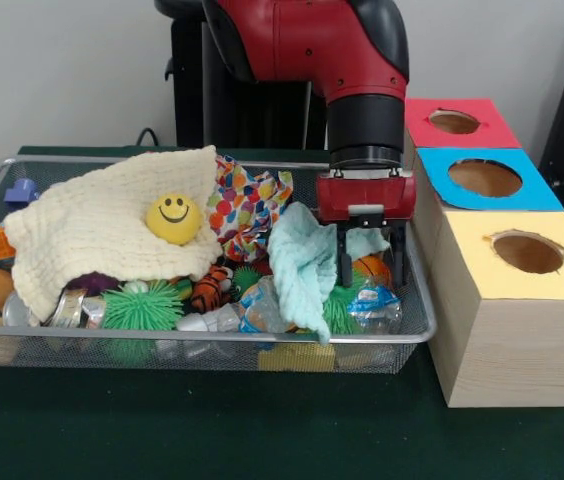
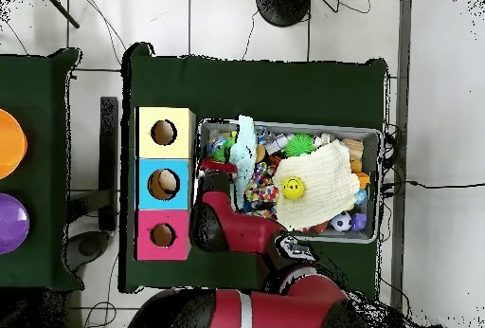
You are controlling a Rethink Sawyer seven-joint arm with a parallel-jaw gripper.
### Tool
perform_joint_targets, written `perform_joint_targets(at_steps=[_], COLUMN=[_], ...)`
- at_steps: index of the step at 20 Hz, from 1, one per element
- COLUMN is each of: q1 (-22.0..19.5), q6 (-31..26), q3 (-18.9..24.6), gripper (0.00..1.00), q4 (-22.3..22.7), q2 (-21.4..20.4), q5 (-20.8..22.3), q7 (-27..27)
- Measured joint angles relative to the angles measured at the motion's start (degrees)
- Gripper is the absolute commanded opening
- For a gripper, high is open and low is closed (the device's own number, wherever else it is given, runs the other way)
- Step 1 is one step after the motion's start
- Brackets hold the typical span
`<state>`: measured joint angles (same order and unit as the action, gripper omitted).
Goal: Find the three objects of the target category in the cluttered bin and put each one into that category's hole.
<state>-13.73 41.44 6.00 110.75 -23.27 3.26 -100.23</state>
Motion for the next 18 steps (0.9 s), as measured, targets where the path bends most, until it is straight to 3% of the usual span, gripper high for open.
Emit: perform_joint_targets(at_steps=[13, 18], q1=[-3.4, -5.5], q6=[-1.7, -7.5], q3=[1.6, 5.0], gripper=[1.00, 1.00], q4=[-3.8, -5.3], q2=[1.7, 4.2], q5=[0.2, 1.4], q7=[0.0, 0.0])
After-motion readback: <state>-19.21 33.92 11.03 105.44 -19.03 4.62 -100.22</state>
